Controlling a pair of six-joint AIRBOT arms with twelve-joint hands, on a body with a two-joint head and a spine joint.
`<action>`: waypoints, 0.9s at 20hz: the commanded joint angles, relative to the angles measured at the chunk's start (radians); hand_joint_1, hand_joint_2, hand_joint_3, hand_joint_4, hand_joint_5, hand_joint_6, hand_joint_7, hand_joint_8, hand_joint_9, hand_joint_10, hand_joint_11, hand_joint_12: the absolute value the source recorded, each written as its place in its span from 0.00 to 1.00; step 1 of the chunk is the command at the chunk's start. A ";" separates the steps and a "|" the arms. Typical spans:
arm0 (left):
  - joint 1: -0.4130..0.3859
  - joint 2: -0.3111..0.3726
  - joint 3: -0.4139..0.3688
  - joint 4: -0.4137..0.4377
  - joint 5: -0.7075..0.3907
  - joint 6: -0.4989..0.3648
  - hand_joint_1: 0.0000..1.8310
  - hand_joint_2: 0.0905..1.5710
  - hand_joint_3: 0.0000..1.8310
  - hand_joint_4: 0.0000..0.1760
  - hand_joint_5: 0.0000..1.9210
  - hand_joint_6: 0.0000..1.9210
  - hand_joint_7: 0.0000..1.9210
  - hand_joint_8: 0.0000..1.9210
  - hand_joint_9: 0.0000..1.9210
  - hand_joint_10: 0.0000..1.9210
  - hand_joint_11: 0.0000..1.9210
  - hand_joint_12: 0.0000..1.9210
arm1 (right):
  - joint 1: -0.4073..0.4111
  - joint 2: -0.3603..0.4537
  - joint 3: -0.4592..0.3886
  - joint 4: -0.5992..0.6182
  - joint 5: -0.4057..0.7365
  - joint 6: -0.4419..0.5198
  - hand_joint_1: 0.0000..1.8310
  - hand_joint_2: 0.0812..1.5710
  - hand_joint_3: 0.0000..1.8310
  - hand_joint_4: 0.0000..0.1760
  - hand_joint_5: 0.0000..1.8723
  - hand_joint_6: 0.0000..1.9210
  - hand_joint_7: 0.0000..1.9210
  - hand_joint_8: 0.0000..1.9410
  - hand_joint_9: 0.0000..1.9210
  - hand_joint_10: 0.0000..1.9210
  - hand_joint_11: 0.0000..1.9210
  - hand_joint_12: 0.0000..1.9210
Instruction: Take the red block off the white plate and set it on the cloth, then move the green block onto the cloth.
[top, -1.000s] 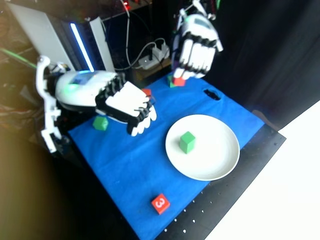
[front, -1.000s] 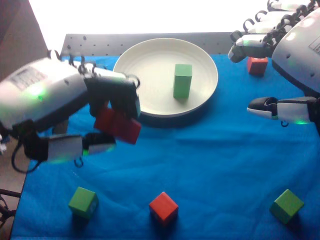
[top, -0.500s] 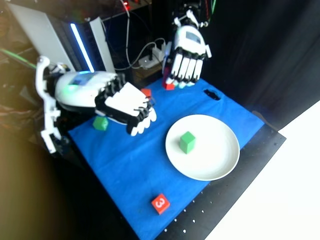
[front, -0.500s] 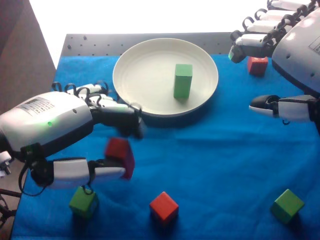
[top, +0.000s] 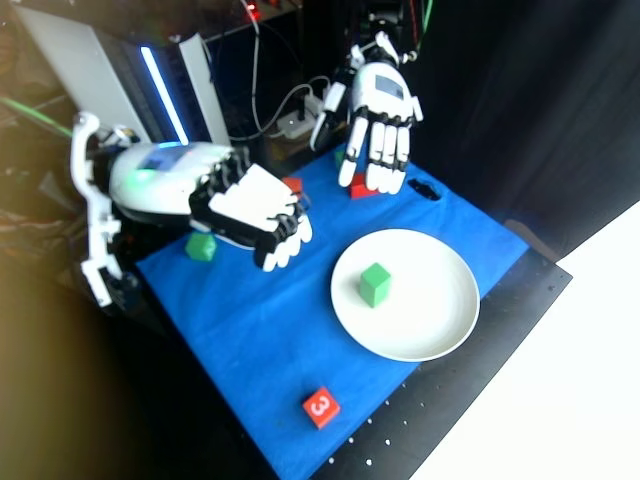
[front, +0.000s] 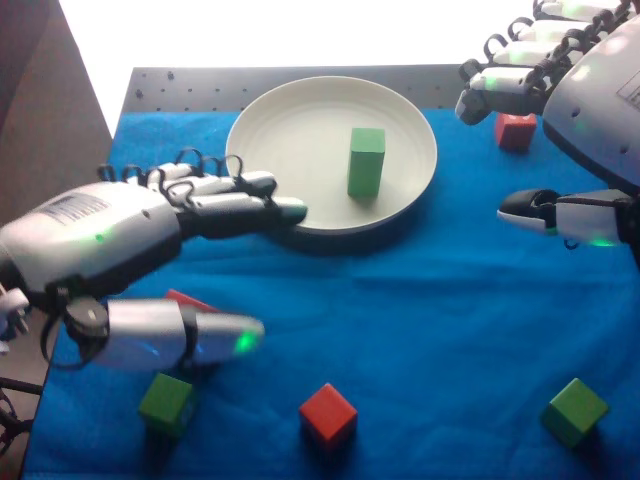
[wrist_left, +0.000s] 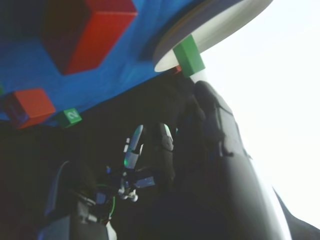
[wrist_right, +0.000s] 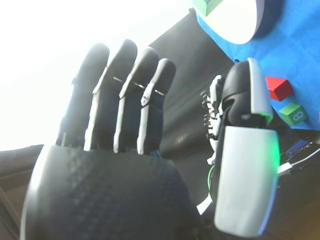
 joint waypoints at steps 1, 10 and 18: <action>-0.008 -0.004 0.008 -0.025 -0.154 0.010 0.15 0.76 0.01 0.68 0.15 0.00 0.10 0.00 0.10 0.00 0.00 0.32 | 0.010 0.003 -0.002 -0.024 -0.121 -0.003 0.54 0.55 0.02 0.00 0.32 0.37 0.31 0.48 0.26 0.61 0.16 0.88; -0.069 -0.026 0.040 -0.246 -0.245 0.332 0.10 0.79 0.00 0.49 0.18 0.01 0.13 0.00 0.12 0.01 0.00 0.35 | 0.019 -0.070 0.090 -0.005 -0.119 0.073 0.55 0.58 0.01 0.00 0.24 0.26 0.28 0.29 0.22 0.50 0.15 0.82; -0.074 -0.038 0.055 -0.362 -0.277 0.445 0.19 0.77 0.00 0.33 0.26 0.02 0.20 0.01 0.18 0.01 0.00 0.56 | 0.137 -0.238 0.288 0.009 0.030 0.223 0.57 0.55 0.00 0.00 0.36 0.02 0.33 0.07 0.21 0.46 0.11 0.84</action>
